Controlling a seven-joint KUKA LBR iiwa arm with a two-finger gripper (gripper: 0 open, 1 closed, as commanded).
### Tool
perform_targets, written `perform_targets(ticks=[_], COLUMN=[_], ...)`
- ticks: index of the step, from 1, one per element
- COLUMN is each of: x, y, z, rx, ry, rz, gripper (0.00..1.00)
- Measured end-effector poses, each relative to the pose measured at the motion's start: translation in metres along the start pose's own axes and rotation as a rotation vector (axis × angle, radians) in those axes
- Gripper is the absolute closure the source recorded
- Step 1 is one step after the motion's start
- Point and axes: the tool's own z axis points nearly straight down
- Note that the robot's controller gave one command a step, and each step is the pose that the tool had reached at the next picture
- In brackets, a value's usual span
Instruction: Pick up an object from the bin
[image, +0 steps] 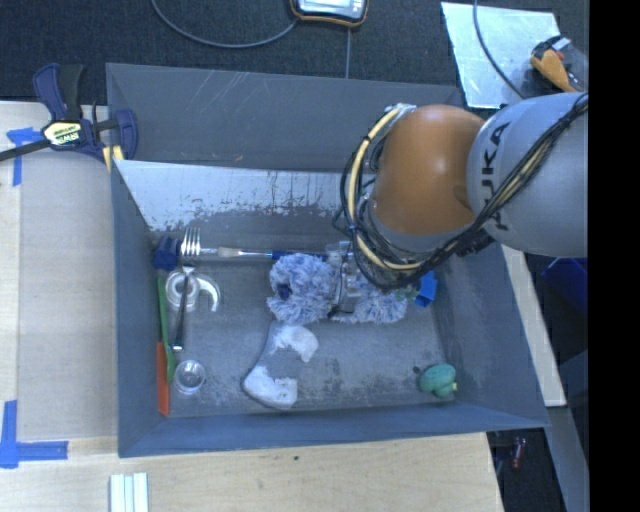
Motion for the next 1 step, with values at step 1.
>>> perform_targets(ticks=[1], x=[-0.0029], y=[0.0], z=[-0.0295], rx=[0.0], ry=[-0.01], rz=[0.001], gripper=[1.0])
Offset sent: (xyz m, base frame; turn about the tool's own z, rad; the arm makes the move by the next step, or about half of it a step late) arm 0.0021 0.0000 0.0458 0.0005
